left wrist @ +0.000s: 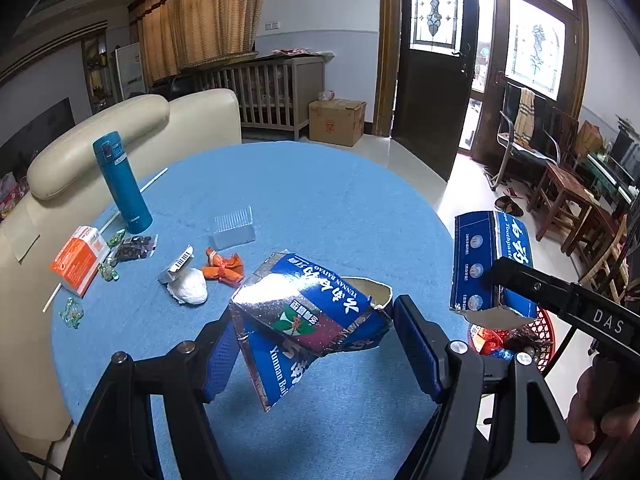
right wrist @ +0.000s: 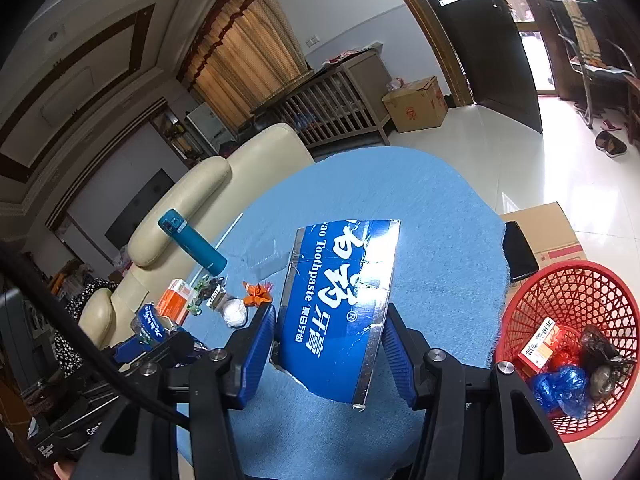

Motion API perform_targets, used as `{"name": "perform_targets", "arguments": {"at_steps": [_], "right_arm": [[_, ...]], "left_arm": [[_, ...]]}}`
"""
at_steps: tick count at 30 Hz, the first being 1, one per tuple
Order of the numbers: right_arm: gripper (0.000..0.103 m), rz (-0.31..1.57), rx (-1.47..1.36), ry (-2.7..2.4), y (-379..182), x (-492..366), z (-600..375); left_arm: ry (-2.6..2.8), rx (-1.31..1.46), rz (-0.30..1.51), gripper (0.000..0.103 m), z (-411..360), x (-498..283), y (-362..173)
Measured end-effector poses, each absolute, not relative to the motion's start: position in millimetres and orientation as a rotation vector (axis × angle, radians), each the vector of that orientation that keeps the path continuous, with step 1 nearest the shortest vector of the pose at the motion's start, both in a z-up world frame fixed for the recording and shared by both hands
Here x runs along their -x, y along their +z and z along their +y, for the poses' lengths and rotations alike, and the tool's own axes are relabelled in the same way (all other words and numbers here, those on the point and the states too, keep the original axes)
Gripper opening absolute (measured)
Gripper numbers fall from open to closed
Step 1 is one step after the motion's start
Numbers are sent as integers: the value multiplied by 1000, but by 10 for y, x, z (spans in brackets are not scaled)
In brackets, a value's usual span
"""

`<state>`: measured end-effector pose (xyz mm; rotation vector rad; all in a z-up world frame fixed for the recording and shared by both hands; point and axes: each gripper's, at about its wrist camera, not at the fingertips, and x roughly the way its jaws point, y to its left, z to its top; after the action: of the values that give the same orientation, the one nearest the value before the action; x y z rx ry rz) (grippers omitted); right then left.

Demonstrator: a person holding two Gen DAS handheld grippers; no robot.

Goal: Collect trash
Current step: 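Carry the toothpaste box and carton with both tools over the red wastebasket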

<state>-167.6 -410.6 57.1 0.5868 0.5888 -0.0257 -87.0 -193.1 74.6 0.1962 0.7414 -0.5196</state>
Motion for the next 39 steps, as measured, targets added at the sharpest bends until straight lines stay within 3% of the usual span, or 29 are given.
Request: {"name": "perform_targets", "arguments": {"at_steps": [22, 39], "right_arm": [[57, 563, -667, -53, 425, 1872, -4478], [57, 522, -785, -134, 137, 2252, -5088]], "left_arm": [[-561, -292, 752, 75, -2391, 1042, 663], [-659, -461, 749, 75, -3186, 1433, 510]]}}
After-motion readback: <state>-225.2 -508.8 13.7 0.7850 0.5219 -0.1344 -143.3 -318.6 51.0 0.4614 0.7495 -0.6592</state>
